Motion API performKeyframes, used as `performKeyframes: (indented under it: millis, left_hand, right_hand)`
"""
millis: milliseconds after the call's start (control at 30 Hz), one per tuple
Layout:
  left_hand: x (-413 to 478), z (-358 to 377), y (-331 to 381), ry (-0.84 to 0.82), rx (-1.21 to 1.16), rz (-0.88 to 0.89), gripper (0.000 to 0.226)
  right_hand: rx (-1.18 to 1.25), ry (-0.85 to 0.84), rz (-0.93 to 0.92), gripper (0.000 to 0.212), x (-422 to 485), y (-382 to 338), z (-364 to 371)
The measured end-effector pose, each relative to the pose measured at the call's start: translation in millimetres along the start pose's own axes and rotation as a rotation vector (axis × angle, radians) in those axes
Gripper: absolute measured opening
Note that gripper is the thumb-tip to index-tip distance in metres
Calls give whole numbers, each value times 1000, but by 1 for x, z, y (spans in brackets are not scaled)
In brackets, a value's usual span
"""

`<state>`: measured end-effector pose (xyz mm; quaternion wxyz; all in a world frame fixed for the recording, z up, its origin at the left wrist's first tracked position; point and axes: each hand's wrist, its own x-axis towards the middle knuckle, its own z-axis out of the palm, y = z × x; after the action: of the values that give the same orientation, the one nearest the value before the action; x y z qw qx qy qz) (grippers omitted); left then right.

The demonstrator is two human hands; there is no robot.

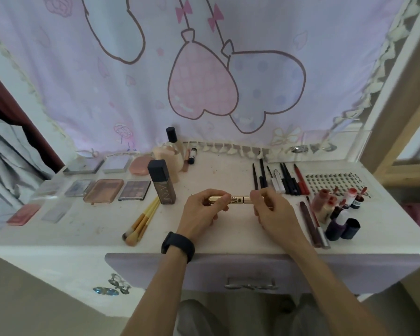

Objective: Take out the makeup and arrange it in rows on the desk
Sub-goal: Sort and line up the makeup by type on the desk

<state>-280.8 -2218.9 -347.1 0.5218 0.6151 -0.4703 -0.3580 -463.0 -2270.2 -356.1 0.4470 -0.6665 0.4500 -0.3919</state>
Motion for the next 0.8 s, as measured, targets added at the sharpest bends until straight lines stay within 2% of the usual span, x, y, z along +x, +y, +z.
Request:
performKeyframes:
  millis: [67,133,200,300,400,500,567,667,700,767,800]
  left_hand:
    - [0,0,0,8,8,1,18]
    - [1,0,0,18,15,0,19]
    - [1,0,-1,22,6,4,18]
    - [1,-1,-1,24,-9,7,16]
    - [1,0,-1,20,-10,9,16]
    - [2,1,-1,34,-19,-2,16]
    - [2,0,-2,31,-20,-6,16]
    - [3,0,-2,29,-17,-8,19]
    - [3,0,-2,28,-12,-10,20]
    - [3,1,-2,32,1,-14,22]
    - [3,1,-2,38,-2,-17,22]
  right_hand:
    - [83,-45,-36,6,-2,1,-3]
    - [145,-59,-21,16,-3,-1,-4]
    - [182,-18,25,16,-3,-6,-3]
    - [101,9,55,26,-2,-6,-1]
    - [124,-1,18,8,-3,-2,-2]
    - [201,-44,1,22,-4,-3,-5]
    - [209,-40,26,20,-5,-7,-4]
    - [81,10,38,29,-4,-6,0]
    - [45,28,25,28,-4,-4,1]
    - [91,25,-12,9,-6,-1,0]
    - [126,1,-23,10,-5,0,-2]
